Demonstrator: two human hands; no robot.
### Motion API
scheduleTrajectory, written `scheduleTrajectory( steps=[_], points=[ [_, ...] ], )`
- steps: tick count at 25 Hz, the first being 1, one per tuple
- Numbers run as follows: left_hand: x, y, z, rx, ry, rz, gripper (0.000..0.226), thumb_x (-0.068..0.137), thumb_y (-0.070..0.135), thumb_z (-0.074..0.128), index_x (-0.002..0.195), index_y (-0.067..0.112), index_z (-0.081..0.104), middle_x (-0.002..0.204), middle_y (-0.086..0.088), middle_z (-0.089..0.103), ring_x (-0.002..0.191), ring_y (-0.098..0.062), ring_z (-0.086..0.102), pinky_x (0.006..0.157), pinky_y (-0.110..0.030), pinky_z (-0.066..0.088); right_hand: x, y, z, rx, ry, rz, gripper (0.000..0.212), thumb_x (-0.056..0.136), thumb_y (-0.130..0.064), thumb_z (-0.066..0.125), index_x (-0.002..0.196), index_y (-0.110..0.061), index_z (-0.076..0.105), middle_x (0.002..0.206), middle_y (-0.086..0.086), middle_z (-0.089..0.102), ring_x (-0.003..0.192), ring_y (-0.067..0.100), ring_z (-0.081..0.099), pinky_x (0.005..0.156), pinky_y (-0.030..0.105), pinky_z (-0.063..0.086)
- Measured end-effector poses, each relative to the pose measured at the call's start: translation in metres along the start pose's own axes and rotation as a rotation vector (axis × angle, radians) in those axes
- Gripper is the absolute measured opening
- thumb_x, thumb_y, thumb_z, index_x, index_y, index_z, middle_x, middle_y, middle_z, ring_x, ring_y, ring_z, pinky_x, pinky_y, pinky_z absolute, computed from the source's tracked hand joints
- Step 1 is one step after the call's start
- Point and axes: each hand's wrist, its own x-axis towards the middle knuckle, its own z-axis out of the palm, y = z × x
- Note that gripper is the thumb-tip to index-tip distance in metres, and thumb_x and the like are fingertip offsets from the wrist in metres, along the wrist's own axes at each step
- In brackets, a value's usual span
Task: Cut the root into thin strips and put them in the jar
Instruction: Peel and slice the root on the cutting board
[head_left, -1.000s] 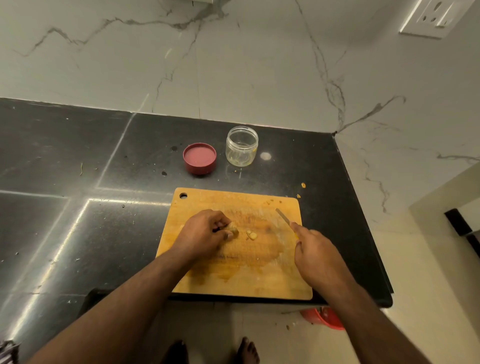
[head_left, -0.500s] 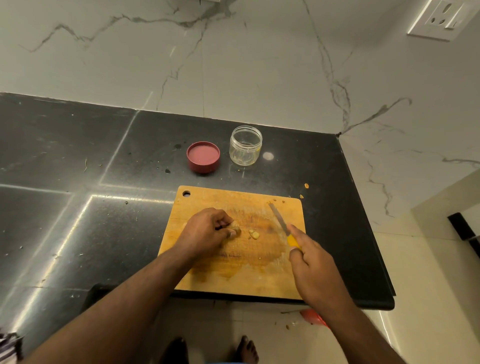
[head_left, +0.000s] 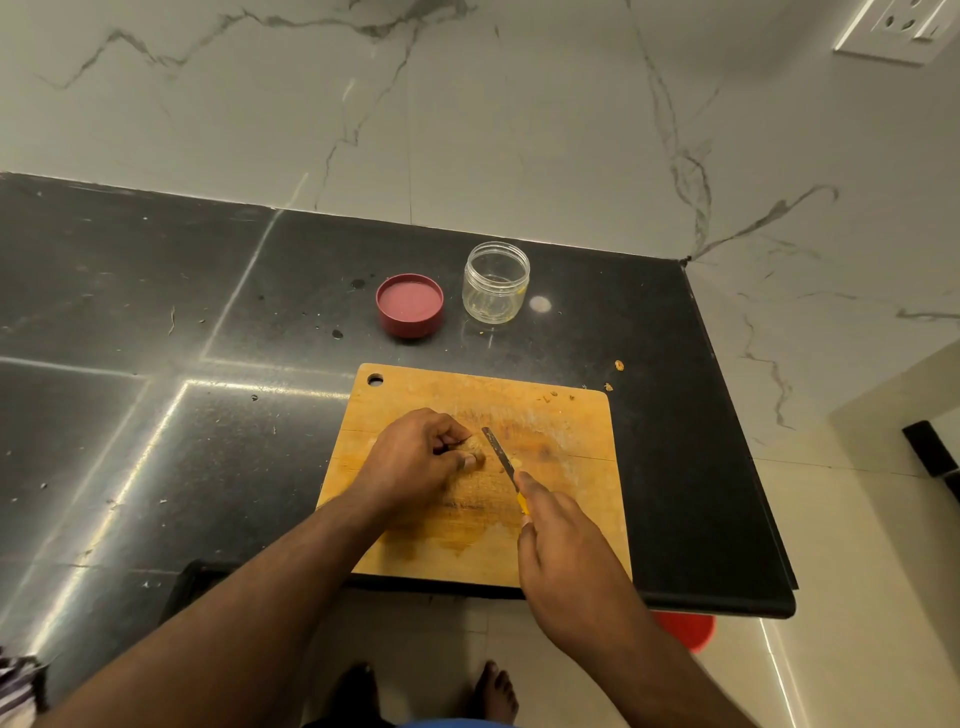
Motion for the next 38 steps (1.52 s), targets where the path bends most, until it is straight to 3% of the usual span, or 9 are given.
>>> scheduleTrajectory(
  steps=[7,15,26,29,33,38],
  points=[
    [0.002,-0.001,0.001,0.015,0.005,0.016,0.028,0.086,0.029,0.078,0.113,0.023,0.073,0.095,0.016,0.058,0.084,-0.003,0.053,0.066,-0.018,0.039,0.008,-0.005,0.011,-0.095,-0.040,0.002,0.054,0.104,-0.022,0.032,0.155,-0.030,0.014,0.124,-0.005,0.044,0.093,0.011,0.053,0.080,0.029,0.049],
    [0.001,-0.001,0.000,0.015,0.001,0.019,0.026,0.086,0.030,0.078,0.111,0.025,0.074,0.097,0.013,0.061,0.087,-0.006,0.054,0.071,-0.024,0.046,0.008,-0.007,0.013,-0.139,-0.039,0.006,0.055,0.104,-0.020,0.030,0.156,-0.029,0.012,0.126,-0.005,0.042,0.093,0.009,0.051,0.077,0.023,0.045],
    [0.002,-0.003,0.002,0.017,0.008,0.015,0.028,0.086,0.029,0.077,0.113,0.024,0.073,0.100,0.012,0.062,0.088,-0.006,0.056,0.073,-0.024,0.047,0.011,-0.006,0.013,-0.164,-0.082,-0.014,0.058,0.102,-0.015,0.030,0.156,-0.026,0.013,0.123,-0.001,0.043,0.085,0.013,0.048,0.068,0.025,0.039],
    [0.002,-0.003,0.003,0.022,0.012,0.020,0.027,0.086,0.029,0.077,0.113,0.024,0.073,0.099,0.014,0.061,0.088,-0.005,0.055,0.073,-0.023,0.046,0.016,-0.008,0.013,-0.164,-0.094,-0.012,0.059,0.101,-0.014,0.032,0.155,-0.026,0.013,0.127,0.000,0.044,0.091,0.014,0.050,0.072,0.025,0.039],
    [0.002,-0.003,0.003,0.023,0.013,0.016,0.025,0.086,0.029,0.077,0.111,0.024,0.074,0.099,0.012,0.062,0.089,-0.007,0.056,0.079,-0.030,0.052,0.031,-0.005,0.013,-0.155,-0.104,0.009,0.059,0.099,-0.013,0.035,0.155,-0.025,0.018,0.132,0.002,0.047,0.107,0.019,0.052,0.087,0.031,0.046],
    [0.000,0.000,0.003,0.033,0.028,0.032,0.024,0.086,0.029,0.077,0.109,0.023,0.075,0.096,0.012,0.062,0.088,-0.007,0.056,0.076,-0.027,0.049,0.019,0.001,0.018,-0.117,-0.060,-0.002,0.058,0.101,-0.015,0.035,0.155,-0.027,0.018,0.131,-0.001,0.047,0.104,0.015,0.052,0.085,0.028,0.046]
  ],
)
